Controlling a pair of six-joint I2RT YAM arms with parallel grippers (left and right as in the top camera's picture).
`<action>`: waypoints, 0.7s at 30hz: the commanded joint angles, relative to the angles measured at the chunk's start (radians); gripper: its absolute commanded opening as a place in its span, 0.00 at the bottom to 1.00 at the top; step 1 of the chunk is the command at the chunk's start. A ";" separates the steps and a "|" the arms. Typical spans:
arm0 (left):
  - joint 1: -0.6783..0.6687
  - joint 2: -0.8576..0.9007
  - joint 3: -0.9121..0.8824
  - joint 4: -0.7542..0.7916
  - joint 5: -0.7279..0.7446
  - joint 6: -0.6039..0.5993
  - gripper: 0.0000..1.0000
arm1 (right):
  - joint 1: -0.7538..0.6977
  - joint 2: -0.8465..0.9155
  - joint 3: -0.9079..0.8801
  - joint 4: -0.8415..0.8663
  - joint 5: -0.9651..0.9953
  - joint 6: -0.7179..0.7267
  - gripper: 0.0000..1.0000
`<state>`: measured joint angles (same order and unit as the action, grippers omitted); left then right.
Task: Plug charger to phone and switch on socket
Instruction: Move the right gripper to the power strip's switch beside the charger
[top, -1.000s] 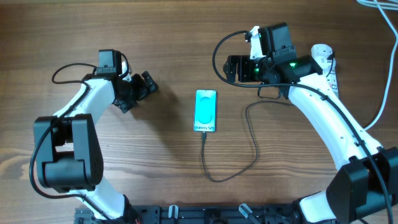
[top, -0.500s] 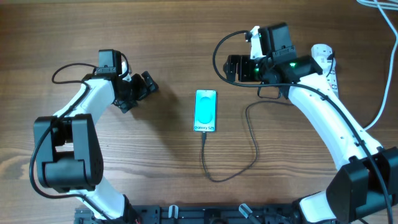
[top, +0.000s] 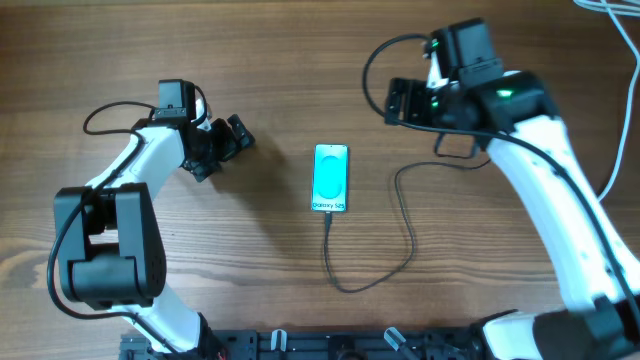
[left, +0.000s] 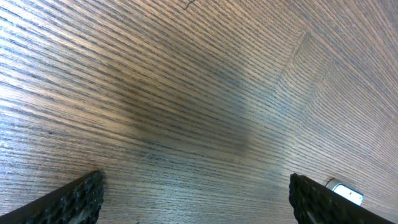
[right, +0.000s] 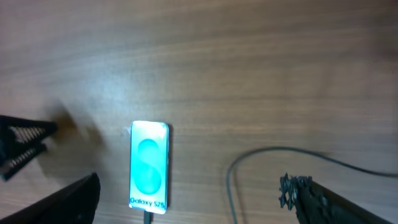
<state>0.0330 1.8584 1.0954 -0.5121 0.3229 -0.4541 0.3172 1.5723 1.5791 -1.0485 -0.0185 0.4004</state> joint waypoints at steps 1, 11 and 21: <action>0.013 0.038 -0.031 -0.016 -0.055 0.002 1.00 | -0.005 -0.069 0.123 -0.116 0.111 0.022 1.00; 0.013 0.038 -0.031 -0.016 -0.055 0.002 1.00 | -0.005 -0.094 0.188 -0.262 0.341 0.190 1.00; 0.013 0.038 -0.031 -0.016 -0.055 0.002 1.00 | -0.159 0.044 0.188 -0.271 0.438 0.299 1.00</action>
<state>0.0330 1.8584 1.0954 -0.5121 0.3225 -0.4541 0.2348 1.5440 1.7531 -1.3170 0.3595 0.6441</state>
